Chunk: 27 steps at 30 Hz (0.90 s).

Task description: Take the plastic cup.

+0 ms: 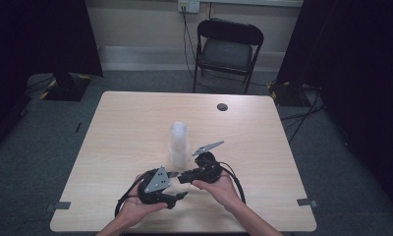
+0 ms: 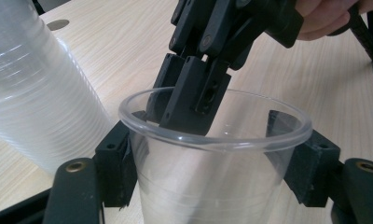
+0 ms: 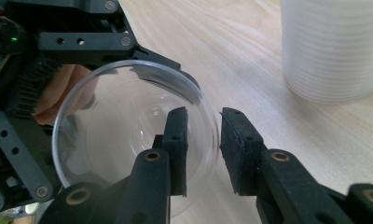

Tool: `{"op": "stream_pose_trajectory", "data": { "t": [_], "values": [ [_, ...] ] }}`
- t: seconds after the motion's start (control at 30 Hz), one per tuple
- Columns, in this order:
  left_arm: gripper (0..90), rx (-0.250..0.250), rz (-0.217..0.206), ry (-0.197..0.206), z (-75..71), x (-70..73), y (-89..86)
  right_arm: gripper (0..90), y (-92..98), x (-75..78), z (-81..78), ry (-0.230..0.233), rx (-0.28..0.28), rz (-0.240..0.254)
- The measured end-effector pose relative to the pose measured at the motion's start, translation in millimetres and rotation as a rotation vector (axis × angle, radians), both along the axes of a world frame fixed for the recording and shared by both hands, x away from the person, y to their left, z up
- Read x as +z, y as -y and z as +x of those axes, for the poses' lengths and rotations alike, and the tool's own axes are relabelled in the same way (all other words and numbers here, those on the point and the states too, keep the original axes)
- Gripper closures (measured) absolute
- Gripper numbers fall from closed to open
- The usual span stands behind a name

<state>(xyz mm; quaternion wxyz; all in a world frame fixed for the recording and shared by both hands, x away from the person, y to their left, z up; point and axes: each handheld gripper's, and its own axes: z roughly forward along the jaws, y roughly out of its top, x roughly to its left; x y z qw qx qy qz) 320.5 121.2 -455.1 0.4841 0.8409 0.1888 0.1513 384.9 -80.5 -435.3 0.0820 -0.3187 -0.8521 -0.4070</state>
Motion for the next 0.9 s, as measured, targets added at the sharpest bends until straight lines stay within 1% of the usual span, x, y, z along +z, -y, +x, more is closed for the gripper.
{"op": "stream_pose_trajectory", "data": {
  "t": [0.1, 0.13, 0.17, 0.27, 0.33, 0.4, 0.47, 0.53, 0.57, 0.67, 0.7, 0.73, 0.77, 0.83, 0.9],
  "values": [
    [30.3, 0.012, -0.006, -0.006, 1.3, 0.2, -1.1, 71.9, 1.0, 1.5, 0.0, 0.017, -0.006, 0.005],
    [30.3, 0.012, 0.002, -0.006, 2.0, 0.7, -2.1, 71.9, 1.5, 2.4, -0.2, 0.024, -0.007, 0.002],
    [30.3, 0.015, -0.001, -0.009, 2.1, 0.6, -2.2, 72.0, 2.2, 3.0, -0.4, 0.030, -0.009, 0.005],
    [30.2, 0.020, 0.009, -0.008, 2.5, 1.1, -3.6, 72.1, 4.2, 4.9, -0.8, 0.042, -0.012, 0.014],
    [30.3, 0.028, -0.009, -0.016, 2.6, 0.8, -3.5, 72.2, 5.2, 5.9, -0.8, 0.045, -0.013, 0.020],
    [30.2, 0.033, -0.008, -0.018, 3.3, 1.3, -5.1, 72.2, 5.8, 6.8, -1.2, 0.050, -0.015, 0.027],
    [30.3, 0.040, -0.016, -0.019, 4.4, 1.2, -6.4, 72.2, 6.5, 7.8, -1.4, 0.057, -0.018, 0.036],
    [30.2, 0.048, -0.013, -0.022, 5.2, 1.6, -8.5, 72.2, 7.4, 9.1, -1.5, 0.065, -0.022, 0.046],
    [30.3, 0.059, -0.022, -0.027, 5.6, 1.6, -10.0, 72.1, 7.7, 9.8, -1.6, 0.070, -0.025, 0.050],
    [30.2, 0.071, -0.032, -0.029, 6.6, 2.1, -13.0, 72.0, 8.9, 11.7, -2.2, 0.081, -0.028, 0.068],
    [30.2, 0.076, -0.041, -0.033, 6.6, 1.9, -13.3, 72.2, 8.9, 12.1, -2.4, 0.084, -0.027, 0.068],
    [30.1, 0.080, -0.034, -0.026, 7.1, 2.1, -15.7, 72.2, 8.9, 12.7, -2.8, 0.088, -0.026, 0.069],
    [30.0, 0.088, -0.042, -0.030, 6.7, 1.9, -16.7, 72.1, 9.6, 13.9, -3.5, 0.098, -0.029, 0.074],
    [29.9, 0.107, -0.070, -0.037, 7.0, 1.3, -20.0, 72.0, 10.6, 15.2, -4.4, 0.106, -0.036, 0.086],
    [29.9, 0.118, -0.083, -0.043, 7.5, 1.6, -23.0, 71.9, 11.9, 16.5, -5.3, 0.113, -0.038, 0.096]
  ]
}}
